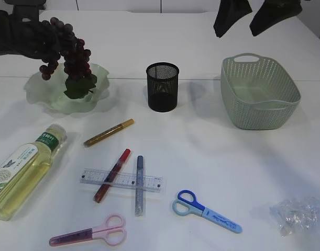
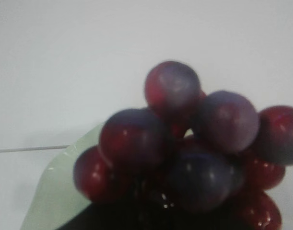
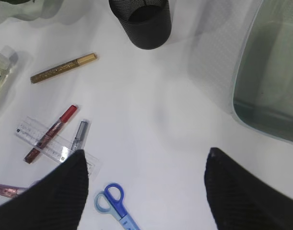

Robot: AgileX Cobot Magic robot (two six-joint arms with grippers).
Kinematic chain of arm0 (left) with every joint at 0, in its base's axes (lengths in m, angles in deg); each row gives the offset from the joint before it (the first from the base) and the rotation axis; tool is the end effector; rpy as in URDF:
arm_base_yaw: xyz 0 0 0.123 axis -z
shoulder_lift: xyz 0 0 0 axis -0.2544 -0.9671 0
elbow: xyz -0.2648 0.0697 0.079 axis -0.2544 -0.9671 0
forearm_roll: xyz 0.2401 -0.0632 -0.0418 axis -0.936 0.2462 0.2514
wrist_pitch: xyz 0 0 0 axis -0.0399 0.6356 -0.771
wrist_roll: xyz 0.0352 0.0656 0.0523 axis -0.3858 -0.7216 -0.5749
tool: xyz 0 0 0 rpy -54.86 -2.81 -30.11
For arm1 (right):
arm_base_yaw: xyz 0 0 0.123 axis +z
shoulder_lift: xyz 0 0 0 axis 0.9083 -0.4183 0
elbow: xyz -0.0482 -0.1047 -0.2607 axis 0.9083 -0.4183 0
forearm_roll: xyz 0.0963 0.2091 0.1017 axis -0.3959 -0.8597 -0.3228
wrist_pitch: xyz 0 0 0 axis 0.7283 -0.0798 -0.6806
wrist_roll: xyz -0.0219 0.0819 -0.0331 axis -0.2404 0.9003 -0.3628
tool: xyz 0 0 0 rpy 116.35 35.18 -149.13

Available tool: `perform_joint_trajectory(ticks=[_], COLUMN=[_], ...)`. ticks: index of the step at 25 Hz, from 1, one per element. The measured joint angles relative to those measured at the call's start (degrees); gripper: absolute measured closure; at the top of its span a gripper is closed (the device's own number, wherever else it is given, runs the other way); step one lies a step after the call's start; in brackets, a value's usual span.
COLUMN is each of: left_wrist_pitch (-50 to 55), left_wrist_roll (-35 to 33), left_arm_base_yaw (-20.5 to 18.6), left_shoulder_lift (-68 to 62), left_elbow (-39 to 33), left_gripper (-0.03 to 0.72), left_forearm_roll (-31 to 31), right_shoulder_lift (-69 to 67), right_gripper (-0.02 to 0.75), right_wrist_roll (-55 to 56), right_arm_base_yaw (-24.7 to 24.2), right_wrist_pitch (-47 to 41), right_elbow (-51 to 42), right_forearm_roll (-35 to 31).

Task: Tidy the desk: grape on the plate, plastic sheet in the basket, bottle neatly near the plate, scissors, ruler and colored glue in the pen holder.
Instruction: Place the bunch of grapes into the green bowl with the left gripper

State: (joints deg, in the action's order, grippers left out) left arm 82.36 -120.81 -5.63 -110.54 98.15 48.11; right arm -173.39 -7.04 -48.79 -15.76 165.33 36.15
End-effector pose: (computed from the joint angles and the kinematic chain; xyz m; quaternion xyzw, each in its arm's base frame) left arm 0.4788 -0.0683 0.2151 0.0206 0.8562 -0.0155 0.5159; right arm 0.3514 0.1193 0.3854 -0.1504 0.9524 0.1161 0.2385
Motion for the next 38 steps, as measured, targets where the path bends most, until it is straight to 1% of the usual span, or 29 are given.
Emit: perform_joint_trajectory(ticks=[6,10,12,13,17,27,30,32,38], left_wrist_pitch=[0.0,0.0,0.0,0.0,0.3,2.1,2.4,2.7,2.9], left_wrist_roll=[0.0,0.0,0.0,0.0,0.0,0.0,0.0,0.0,0.0], left_arm_base_yaw=[-0.3,-0.9,-1.4,-1.7,-2.3,-2.4,-2.4,-2.4,-2.4], left_shoulder_lift=[-4.3,-6.6,-7.6,-7.9,-10.0,-11.2,-11.2,-11.2,-11.2], left_elbow=[2.3,3.3,3.5,3.7,3.7,3.7,3.7,3.7,3.7], left_gripper=[0.619,0.619,0.619,0.604,0.619,0.609,0.575,0.532,0.34], left_forearm_roll=[0.6,2.0,2.4,2.5,2.6,2.6,2.7,2.7,2.7], right_shoulder_lift=[0.0,0.0,0.0,0.0,0.0,0.0,0.0,0.0,0.0], right_gripper=[0.154,0.154,0.154,0.154,0.154,0.154,0.154,0.154,0.154], right_wrist_roll=[0.0,0.0,0.0,0.0,0.0,0.0,0.0,0.0,0.0], right_arm_base_yaw=[0.0,0.0,0.0,0.0,0.0,0.0,0.0,0.0,0.0], right_wrist_pitch=[0.0,-0.1,-0.1,-0.1,-0.1,-0.1,-0.1,-0.1,-0.1], right_elbow=[0.0,0.0,0.0,0.0,0.0,0.0,0.0,0.0,0.0], right_forearm_roll=[2.1,2.4,2.4,2.5,3.0,3.2,3.3,3.3,3.3])
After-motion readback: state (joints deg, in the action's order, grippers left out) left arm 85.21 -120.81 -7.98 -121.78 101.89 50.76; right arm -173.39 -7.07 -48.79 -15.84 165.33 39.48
